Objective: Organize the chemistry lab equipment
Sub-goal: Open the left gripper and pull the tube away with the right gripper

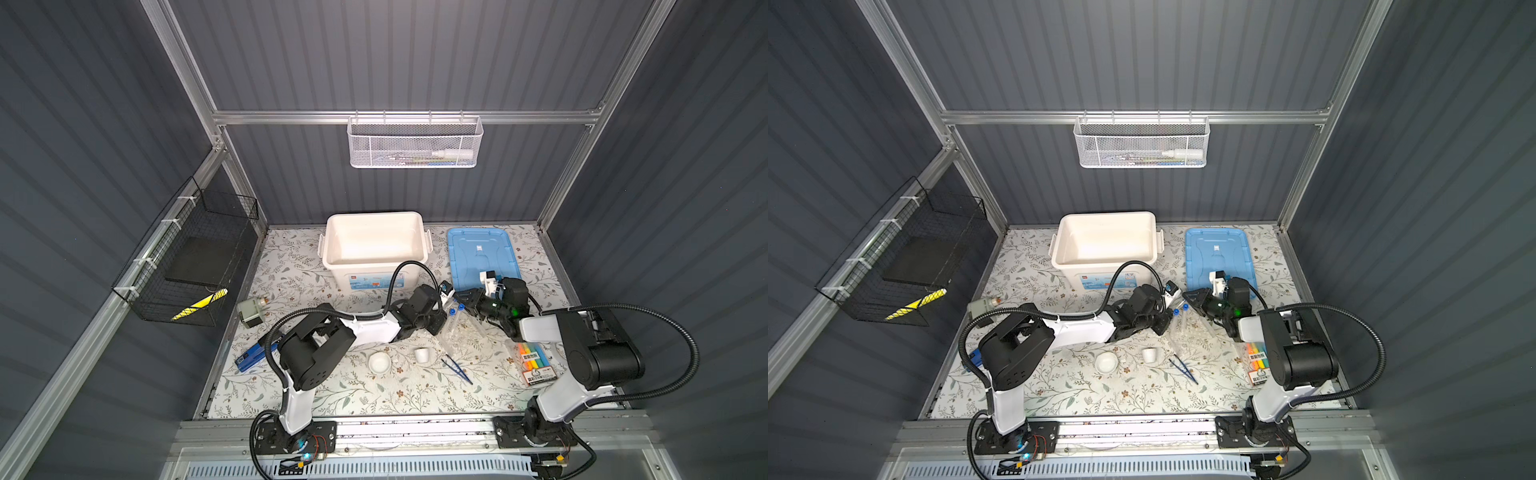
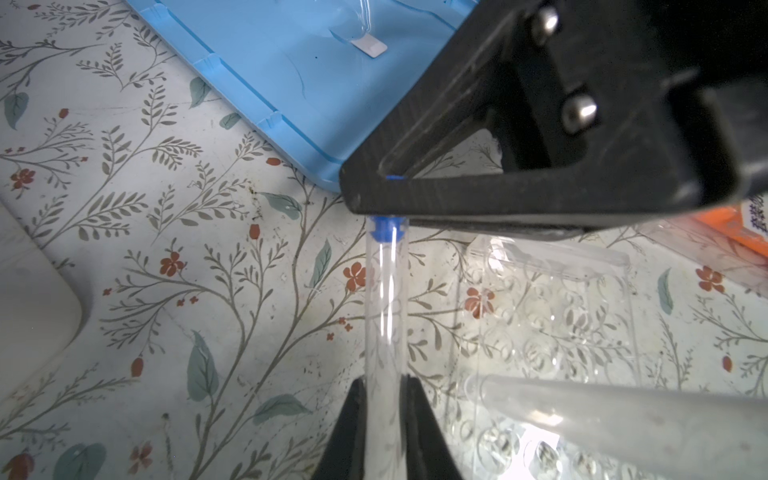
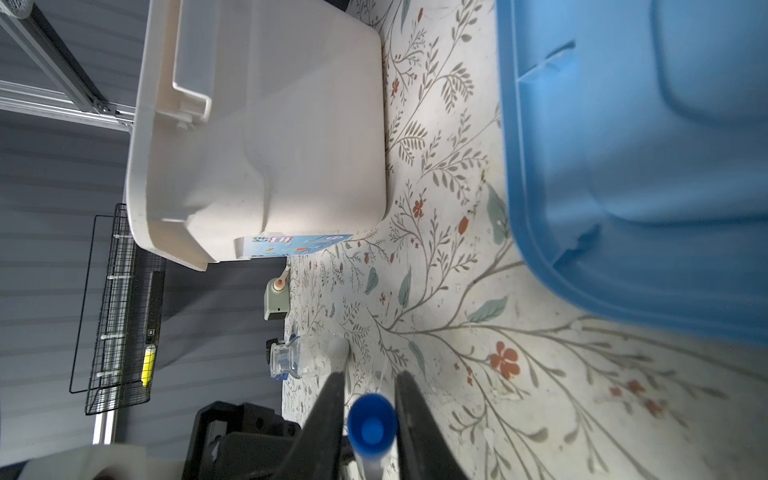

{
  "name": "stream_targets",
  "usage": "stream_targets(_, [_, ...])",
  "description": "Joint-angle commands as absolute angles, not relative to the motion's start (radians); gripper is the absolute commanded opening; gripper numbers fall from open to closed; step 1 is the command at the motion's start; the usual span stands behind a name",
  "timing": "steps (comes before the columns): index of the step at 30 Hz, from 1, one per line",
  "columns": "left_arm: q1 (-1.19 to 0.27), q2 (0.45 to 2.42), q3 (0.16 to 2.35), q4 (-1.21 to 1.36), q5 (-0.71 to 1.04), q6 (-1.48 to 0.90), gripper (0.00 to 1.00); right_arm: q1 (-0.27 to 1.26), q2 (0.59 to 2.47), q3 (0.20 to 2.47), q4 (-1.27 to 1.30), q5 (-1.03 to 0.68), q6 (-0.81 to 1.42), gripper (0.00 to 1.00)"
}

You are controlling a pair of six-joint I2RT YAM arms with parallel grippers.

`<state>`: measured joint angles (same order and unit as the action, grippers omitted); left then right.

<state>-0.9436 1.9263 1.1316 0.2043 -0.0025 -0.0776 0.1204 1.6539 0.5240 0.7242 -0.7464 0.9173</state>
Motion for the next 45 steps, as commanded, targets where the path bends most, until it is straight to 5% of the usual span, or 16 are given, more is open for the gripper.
stream_targets(1, [-0.952,1.898,1.129,0.187,0.017,-0.072,0.18,0.130,1.616,0.540,0.715,-0.735,0.876,0.21])
stream_targets(6, [-0.951,1.887,1.123,0.186,0.025,-0.082,0.27,0.135,1.568,0.529,0.695,-0.705,0.841,0.18])
stream_targets(17, [-0.950,1.800,1.039,0.216,-0.060,-0.109,0.69,0.146,1.414,0.547,0.466,-0.563,0.670,0.18])
stream_targets(36, [-0.939,1.714,0.961,0.244,-0.099,-0.181,0.81,0.182,0.979,0.570,0.119,-0.158,0.416,0.20])
stream_targets(45, [-0.939,1.661,0.896,0.278,-0.120,-0.245,0.93,0.313,0.889,0.601,0.005,-0.007,0.268,0.21])
